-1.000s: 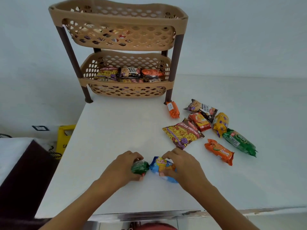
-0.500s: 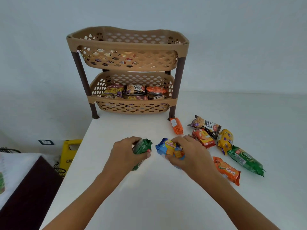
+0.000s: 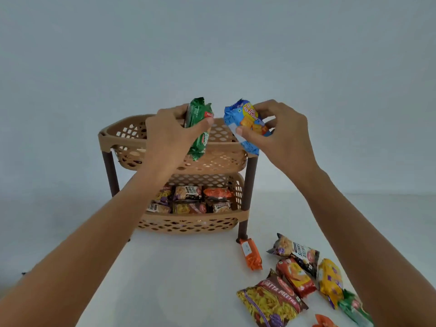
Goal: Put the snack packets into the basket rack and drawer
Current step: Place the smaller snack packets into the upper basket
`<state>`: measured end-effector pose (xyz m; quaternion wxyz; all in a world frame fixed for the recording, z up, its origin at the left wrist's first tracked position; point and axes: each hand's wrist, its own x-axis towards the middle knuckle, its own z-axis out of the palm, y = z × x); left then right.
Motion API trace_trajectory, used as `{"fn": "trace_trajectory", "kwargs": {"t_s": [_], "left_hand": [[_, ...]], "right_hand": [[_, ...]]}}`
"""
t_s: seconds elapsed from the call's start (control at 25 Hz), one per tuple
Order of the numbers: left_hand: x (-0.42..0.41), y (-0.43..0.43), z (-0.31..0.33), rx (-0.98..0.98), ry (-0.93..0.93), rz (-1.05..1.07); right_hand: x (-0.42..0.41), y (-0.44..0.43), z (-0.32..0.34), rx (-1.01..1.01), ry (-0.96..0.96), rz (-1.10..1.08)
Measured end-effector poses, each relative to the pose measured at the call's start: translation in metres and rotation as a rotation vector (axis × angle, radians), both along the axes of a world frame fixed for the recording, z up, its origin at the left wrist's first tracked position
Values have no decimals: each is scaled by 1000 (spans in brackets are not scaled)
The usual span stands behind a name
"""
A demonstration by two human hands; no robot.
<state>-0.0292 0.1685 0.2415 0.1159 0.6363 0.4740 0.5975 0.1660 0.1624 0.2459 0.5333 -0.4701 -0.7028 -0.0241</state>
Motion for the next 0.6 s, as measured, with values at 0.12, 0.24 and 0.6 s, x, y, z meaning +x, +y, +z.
{"fn": "trace_trajectory", "kwargs": {"t_s": [0.12, 0.24, 0.6], "left_hand": [[9, 51, 31, -17, -1, 3], [17, 112, 38, -171, 101, 19], [33, 212, -6, -798, 737, 79]], "right_hand": [[-3, 43, 26, 31, 11, -65], [-4, 88, 33, -48, -35, -175], [-23, 191, 4, -624, -457, -292]]}}
